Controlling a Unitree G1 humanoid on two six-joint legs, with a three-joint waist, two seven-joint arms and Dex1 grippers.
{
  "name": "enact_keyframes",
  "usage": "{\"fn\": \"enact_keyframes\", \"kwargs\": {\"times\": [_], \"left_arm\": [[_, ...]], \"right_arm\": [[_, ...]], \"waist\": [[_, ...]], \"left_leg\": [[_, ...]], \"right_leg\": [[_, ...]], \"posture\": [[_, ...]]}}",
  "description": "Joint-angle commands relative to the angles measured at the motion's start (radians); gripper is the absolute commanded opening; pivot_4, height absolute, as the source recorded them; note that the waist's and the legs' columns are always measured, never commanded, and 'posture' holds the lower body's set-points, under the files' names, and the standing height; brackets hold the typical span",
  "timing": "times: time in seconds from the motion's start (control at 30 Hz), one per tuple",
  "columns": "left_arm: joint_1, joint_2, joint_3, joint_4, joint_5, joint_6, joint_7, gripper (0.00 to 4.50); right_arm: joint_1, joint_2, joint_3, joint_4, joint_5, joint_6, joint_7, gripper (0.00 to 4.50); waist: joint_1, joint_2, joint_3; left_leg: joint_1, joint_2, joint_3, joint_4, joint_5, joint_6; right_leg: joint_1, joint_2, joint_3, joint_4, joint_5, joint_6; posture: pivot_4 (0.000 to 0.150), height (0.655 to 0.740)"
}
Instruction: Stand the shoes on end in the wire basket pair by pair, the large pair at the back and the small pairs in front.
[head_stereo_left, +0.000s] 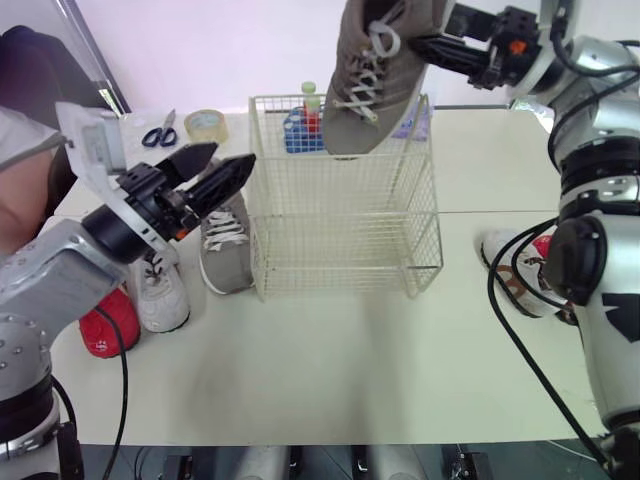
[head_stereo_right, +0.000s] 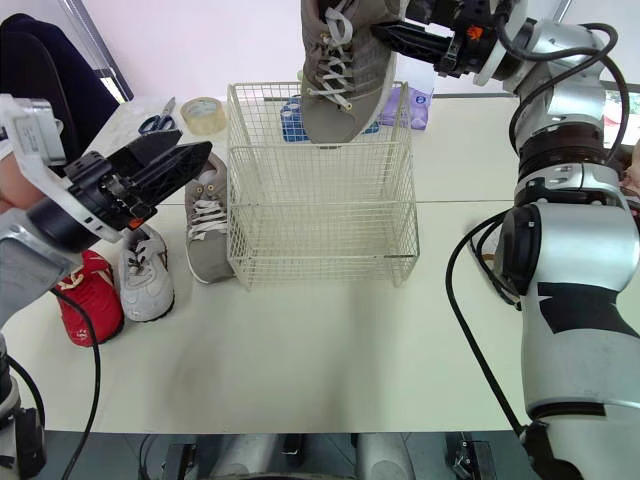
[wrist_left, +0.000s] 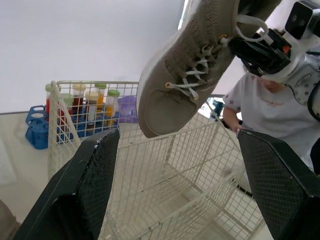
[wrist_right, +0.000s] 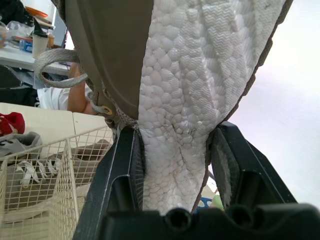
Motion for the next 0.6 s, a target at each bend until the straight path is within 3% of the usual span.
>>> {"fn": "enact_keyframes", "kwargs": {"times": [0.03,0.07,0.1,0.6], "left_arm": [[-0.006,0.004,0.000,-0.011,-0.012,-0.029,-0.004,3.88],[-0.007,0.001,-0.005,-0.008,-0.008,-0.030,-0.007,3.88],[-0.007,-0.001,-0.009,-0.006,-0.005,-0.032,-0.009,3.88],[-0.040,-0.042,-0.075,0.044,0.059,-0.053,-0.061,3.88]], "right_arm": [[0.009,-0.014,-0.002,0.011,-0.030,0.008,0.005,3.79],[0.012,-0.013,-0.006,0.014,-0.036,0.008,0.000,4.37],[0.014,-0.013,-0.008,0.016,-0.042,0.006,-0.007,4.45],[0.065,-0.069,-0.022,-0.073,-0.075,0.050,-0.029,4.45]], "waist": [[-0.002,0.000,0.000],[-0.002,0.000,0.000],[-0.002,0.000,0.000],[0.002,0.000,0.000]], "left_leg": [[0.000,0.000,0.000,0.000,0.000,0.000],[0.000,0.000,0.000,0.000,0.000,0.000],[0.000,0.000,0.000,0.000,0.000,0.000],[0.000,0.000,0.000,0.000,0.001,-0.001]], "right_leg": [[0.000,0.000,0.000,0.000,0.000,0.000],[0.000,0.000,0.000,0.000,0.000,0.000],[0.000,0.000,0.000,0.000,0.000,0.000],[0.000,0.000,0.000,0.000,0.000,0.000]], "posture": [[0.150,0.7400],[0.150,0.7400],[0.150,0.7400],[0.150,0.7400]]}}
